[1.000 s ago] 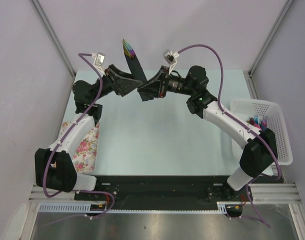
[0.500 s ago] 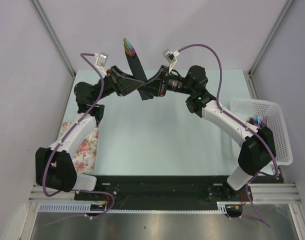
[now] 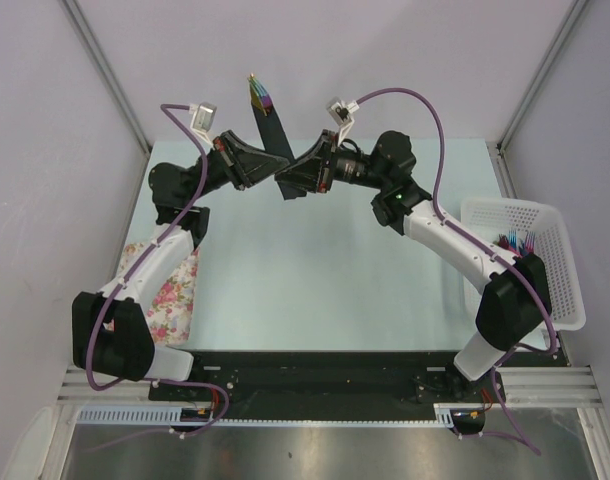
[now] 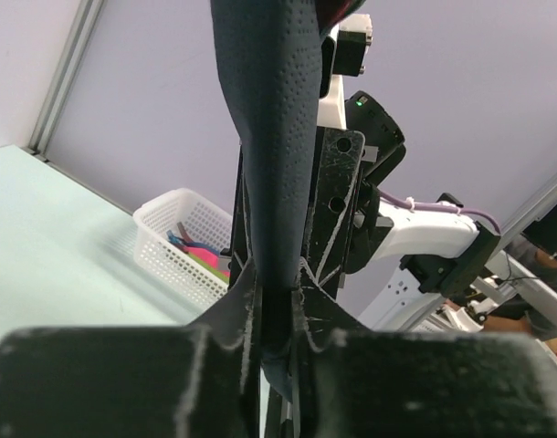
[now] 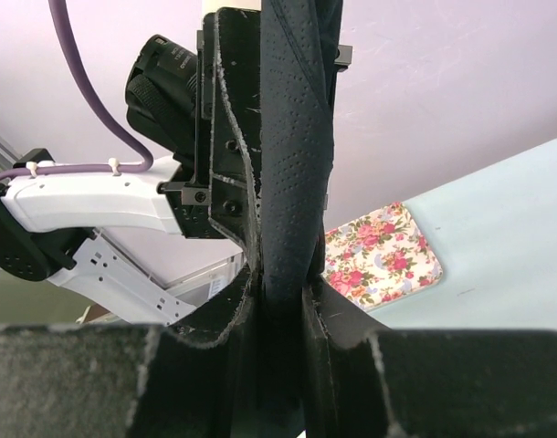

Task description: Place the utensils on the paper napkin and roll it up

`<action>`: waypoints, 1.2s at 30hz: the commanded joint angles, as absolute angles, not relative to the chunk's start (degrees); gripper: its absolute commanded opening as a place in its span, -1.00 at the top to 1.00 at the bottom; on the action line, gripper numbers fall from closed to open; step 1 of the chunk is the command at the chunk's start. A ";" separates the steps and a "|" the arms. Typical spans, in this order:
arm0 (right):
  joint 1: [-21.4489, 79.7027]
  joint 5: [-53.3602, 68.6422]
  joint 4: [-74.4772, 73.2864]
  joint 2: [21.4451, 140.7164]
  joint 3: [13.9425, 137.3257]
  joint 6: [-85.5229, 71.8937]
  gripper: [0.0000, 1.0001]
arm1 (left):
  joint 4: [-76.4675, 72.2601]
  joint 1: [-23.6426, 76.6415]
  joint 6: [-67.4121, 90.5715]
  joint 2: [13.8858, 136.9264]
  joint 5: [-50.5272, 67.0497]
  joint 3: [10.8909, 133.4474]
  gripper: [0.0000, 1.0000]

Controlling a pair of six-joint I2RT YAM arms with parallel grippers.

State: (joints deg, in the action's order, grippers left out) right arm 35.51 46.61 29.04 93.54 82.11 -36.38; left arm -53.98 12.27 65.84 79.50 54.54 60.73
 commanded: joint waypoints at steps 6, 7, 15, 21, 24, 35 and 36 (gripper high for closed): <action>36.04 48.78 32.96 92.11 82.62 -34.89 1.00 | -56.16 12.30 66.27 79.89 53.96 62.58 1.00; 36.04 48.95 32.52 91.94 82.62 -34.72 1.00 | -56.16 12.30 66.10 79.89 53.88 62.58 1.00; 33.49 49.57 26.03 90.00 83.14 -31.55 -0.10 | -56.60 12.22 65.48 80.51 53.88 63.28 1.00; 30.85 49.57 21.02 89.04 84.72 -29.89 -0.43 | -56.60 12.30 65.04 81.12 53.70 63.90 1.00; 30.50 48.34 19.16 88.51 84.90 -28.57 -0.45 | -56.69 12.30 65.13 81.65 53.44 64.25 1.00; 31.11 49.66 27.77 91.75 85.69 -39.27 -0.36 | -57.48 12.66 65.39 82.70 53.17 65.39 1.00; 31.11 50.09 28.30 92.19 85.52 -40.24 -0.34 | -57.57 12.66 65.39 82.71 53.09 65.39 1.00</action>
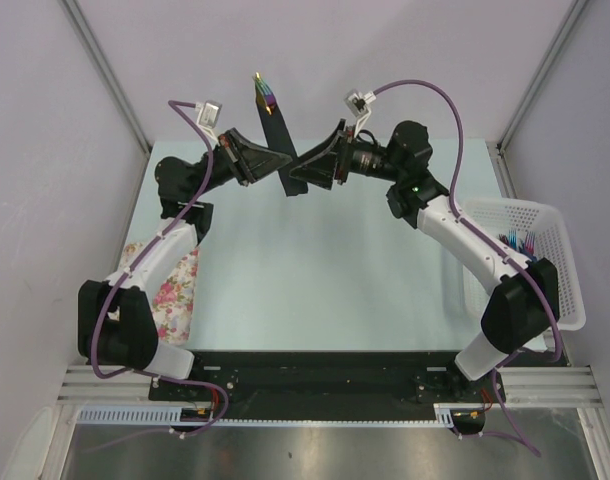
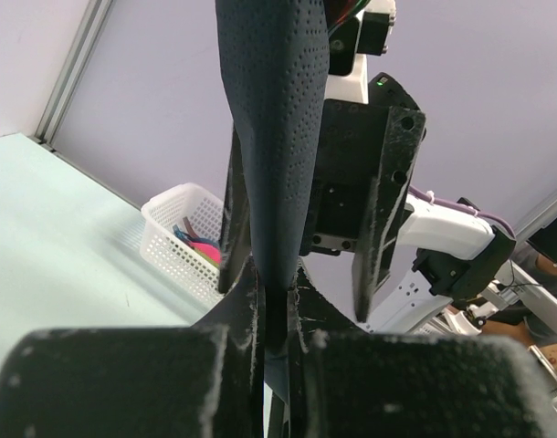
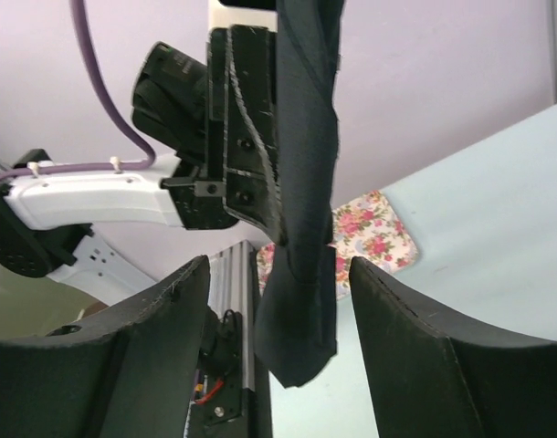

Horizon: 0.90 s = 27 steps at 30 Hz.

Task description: Place the utensils on the paper napkin and roll it up

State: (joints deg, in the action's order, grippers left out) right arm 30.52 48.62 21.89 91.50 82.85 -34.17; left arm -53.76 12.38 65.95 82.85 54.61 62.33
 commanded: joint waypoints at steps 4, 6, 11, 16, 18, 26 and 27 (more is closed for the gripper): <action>31.64 50.80 29.71 94.13 85.34 -43.15 -0.19 | -58.36 12.74 65.83 82.79 52.65 65.39 1.00; 31.90 50.80 29.36 94.39 85.43 -42.81 -0.10 | -58.80 12.74 65.92 82.79 52.56 65.39 1.00; 32.43 50.71 27.60 95.01 86.04 -41.57 0.24 | -59.33 12.83 66.18 82.79 52.47 65.21 1.00; 32.26 50.98 26.02 95.10 86.83 -40.96 1.00 | -59.41 13.01 65.13 82.71 52.56 64.95 1.00; 32.08 50.98 25.40 94.84 86.66 -40.09 1.00 | -59.15 13.18 64.43 82.62 52.65 65.04 1.00; 30.50 50.62 19.43 91.85 86.04 -34.54 1.00 | -56.69 13.97 60.03 81.83 53.17 63.90 0.32; 30.32 50.54 18.64 91.15 86.04 -33.93 1.00 | -56.08 14.06 59.51 81.74 53.17 63.90 0.21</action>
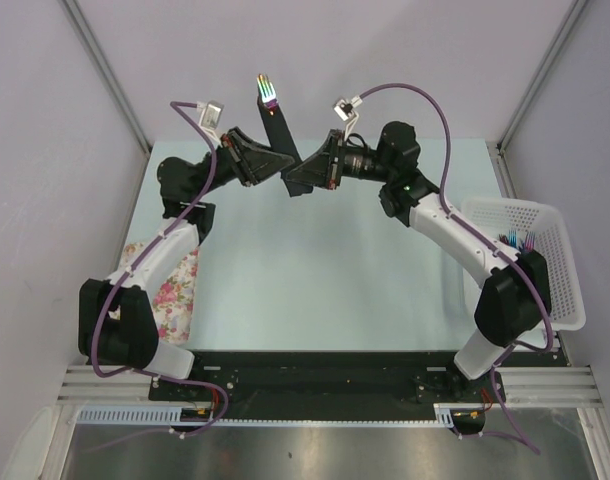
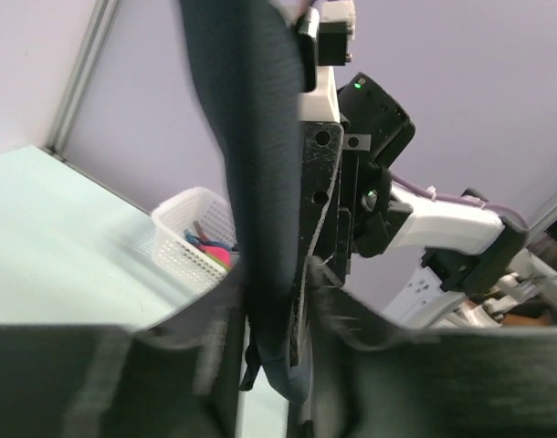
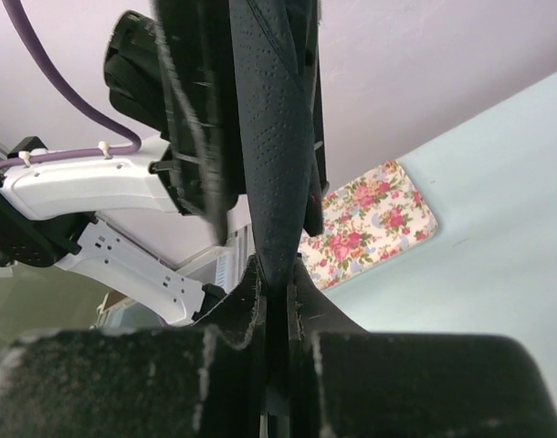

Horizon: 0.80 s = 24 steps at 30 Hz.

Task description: Place the utensils on the paper napkin and roll it up

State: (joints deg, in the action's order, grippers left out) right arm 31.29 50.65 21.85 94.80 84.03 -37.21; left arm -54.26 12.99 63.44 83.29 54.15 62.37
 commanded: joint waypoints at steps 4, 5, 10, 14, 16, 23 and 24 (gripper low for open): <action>29.09 50.27 17.58 89.22 85.26 -32.52 1.00 | -51.97 14.15 55.83 81.04 52.65 63.37 -0.32; 28.40 50.36 17.49 88.69 85.08 -32.26 1.00 | -51.07 14.15 54.94 80.86 52.65 63.28 -0.39; 25.23 50.89 11.97 85.26 83.32 -29.19 1.00 | -47.03 14.15 50.38 80.16 52.56 62.14 -0.65; 20.40 51.68 3.45 79.21 80.43 -23.75 1.00 | -43.43 14.59 44.75 79.28 52.91 62.05 -0.68; 16.27 52.20 -3.31 76.83 79.02 -20.14 1.00 | -40.18 14.94 39.85 78.49 53.09 62.23 -0.68; 2.04 52.91 -29.39 66.63 74.71 -5.03 1.00 | -32.00 18.54 27.61 77.70 54.66 62.31 -0.68; 0.46 52.65 -31.71 64.27 73.92 -3.27 1.00 | -30.86 18.81 26.12 77.78 54.75 62.23 -0.68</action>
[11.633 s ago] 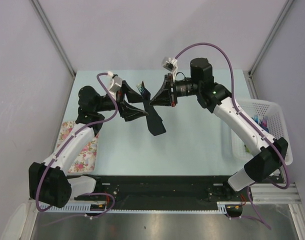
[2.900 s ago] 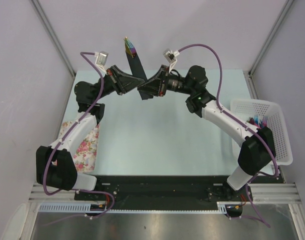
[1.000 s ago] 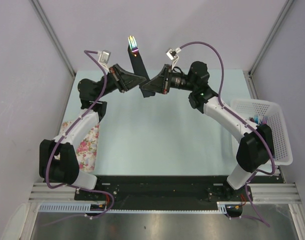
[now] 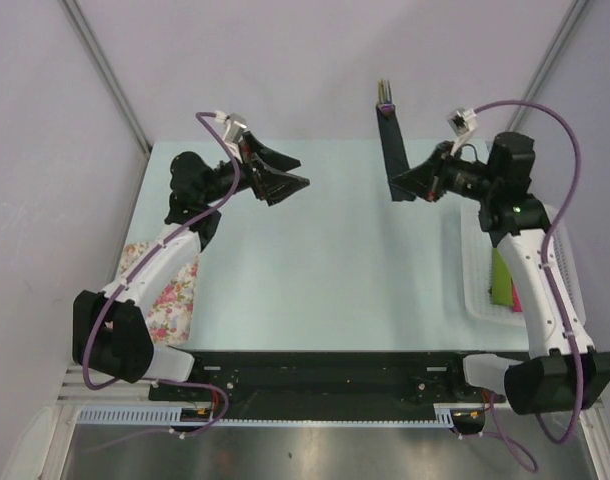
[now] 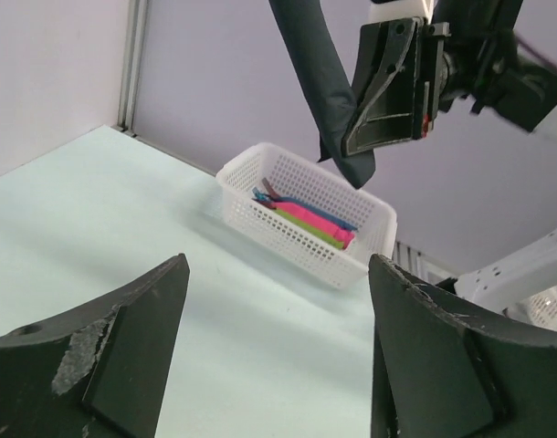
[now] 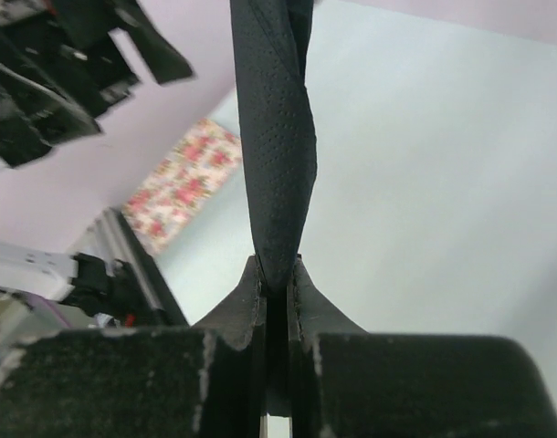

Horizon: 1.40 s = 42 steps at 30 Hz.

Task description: Place the utensils on the paper napkin and roll it up

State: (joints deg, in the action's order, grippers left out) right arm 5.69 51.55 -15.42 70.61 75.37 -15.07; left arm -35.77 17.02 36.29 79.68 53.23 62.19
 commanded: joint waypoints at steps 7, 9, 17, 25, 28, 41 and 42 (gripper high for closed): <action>-24.23 57.29 -57.36 60.47 73.48 16.15 1.00 | -29.35 19.69 24.17 78.49 55.11 61.70 -0.68; -31.44 57.66 -65.80 61.17 72.86 24.32 1.00 | -29.79 19.78 24.52 78.75 55.02 61.35 -0.68; -44.90 51.42 -73.21 72.75 71.54 31.55 1.00 | -33.13 19.69 27.59 79.28 54.05 59.15 -0.67; -49.13 47.73 -75.06 82.70 70.14 38.04 1.00 | -35.77 18.81 28.56 79.72 53.88 56.87 -0.67; -49.66 46.67 -78.74 85.24 69.18 43.49 1.00 | -36.03 18.28 28.56 80.16 54.05 56.43 -0.67; -43.51 46.40 -68.93 99.83 66.27 37.54 1.00 | -35.68 16.35 30.14 83.76 55.02 58.18 -0.67; -42.90 46.75 -67.60 100.28 65.05 36.66 1.00 | -35.68 16.17 30.58 83.93 55.11 58.36 -0.67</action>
